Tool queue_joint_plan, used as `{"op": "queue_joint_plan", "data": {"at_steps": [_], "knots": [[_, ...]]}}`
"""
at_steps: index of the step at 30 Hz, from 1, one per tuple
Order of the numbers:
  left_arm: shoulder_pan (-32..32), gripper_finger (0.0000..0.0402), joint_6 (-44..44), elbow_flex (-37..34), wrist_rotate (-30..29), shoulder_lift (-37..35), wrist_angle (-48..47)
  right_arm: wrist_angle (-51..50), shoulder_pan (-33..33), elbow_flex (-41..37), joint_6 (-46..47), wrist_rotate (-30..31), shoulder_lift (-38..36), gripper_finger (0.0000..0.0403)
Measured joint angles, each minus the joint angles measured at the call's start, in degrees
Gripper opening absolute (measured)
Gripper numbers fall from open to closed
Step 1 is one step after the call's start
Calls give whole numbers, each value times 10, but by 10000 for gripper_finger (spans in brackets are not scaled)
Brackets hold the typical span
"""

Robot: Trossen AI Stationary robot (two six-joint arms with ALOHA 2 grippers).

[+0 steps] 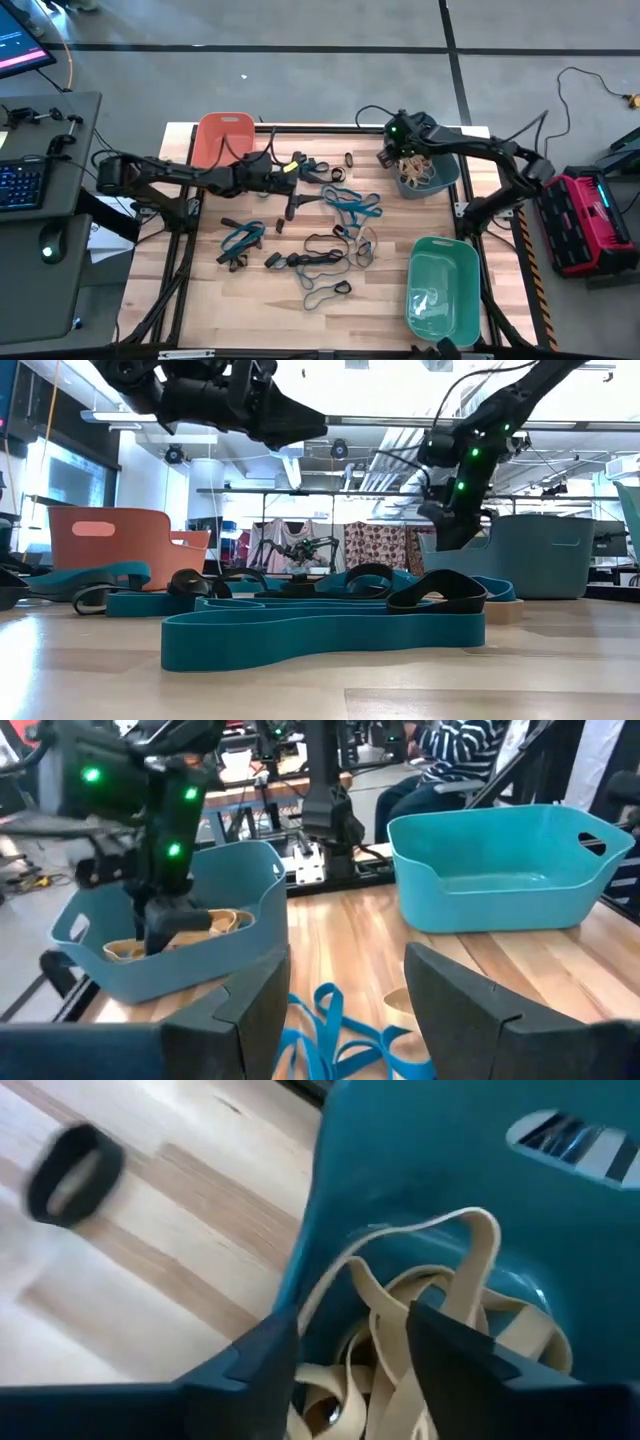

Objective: Sort rubber bands into baskets
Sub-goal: Adjust the blue bin on the table

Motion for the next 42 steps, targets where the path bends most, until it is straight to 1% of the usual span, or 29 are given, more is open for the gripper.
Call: {"op": "queue_joint_plan", "data": {"at_steps": [3, 5, 6, 8, 11, 12, 13, 16, 20, 25, 27, 30, 34, 40, 42], "knots": [[0, 191, 0, -5, -8, -5, 0, -22, 6, 0, 3, 1, -35, 186], [0, 191, 0, -9, -8, -7, -5, -57, 10, 0, 4, 3, -63, 173], [0, 191, 0, -9, -8, -7, -5, -81, 12, 0, 8, 10, -78, 160], [0, 190, 0, -14, -8, -10, -5, -140, 20, 0, 27, 32, -105, 121], [-1, 185, 1, -16, -8, -10, -4, -218, 33, 0, 60, 54, -149, 40], [-1, 182, 1, -16, -8, -10, -4, -240, 39, 0, 71, 59, -163, 21], [-1, 179, 1, -16, -8, -10, -3, -261, 45, 0, 83, 65, -178, 12], [-1, 170, 1, -16, -8, -10, -3, -342, 54, 0, 137, 92, -215, 19], [-1, 161, 1, -16, -8, -10, -3, -462, 54, 0, 207, 138, -244, 3], [-1, 155, 1, -16, -8, -10, -3, -522, 52, 0, 262, 176, -257, 2], [-1, 154, 0, -16, -8, -10, -3, -546, 42, 0, 282, 184, -255, 1], [-1, 154, -5, -16, -8, -10, -4, -569, 21, 0, 290, 180, -252, 1], [-3, 154, -5, -16, -8, -10, -4, -565, -1, 0, 287, 165, -251, 0], [-12, 154, -4, -16, -8, -10, -5, -548, -34, 0, 235, 133, -251, 0], [-15, 154, 0, -16, -9, -10, -5, -528, -41, 0, 214, 105, -251, 0]]}}
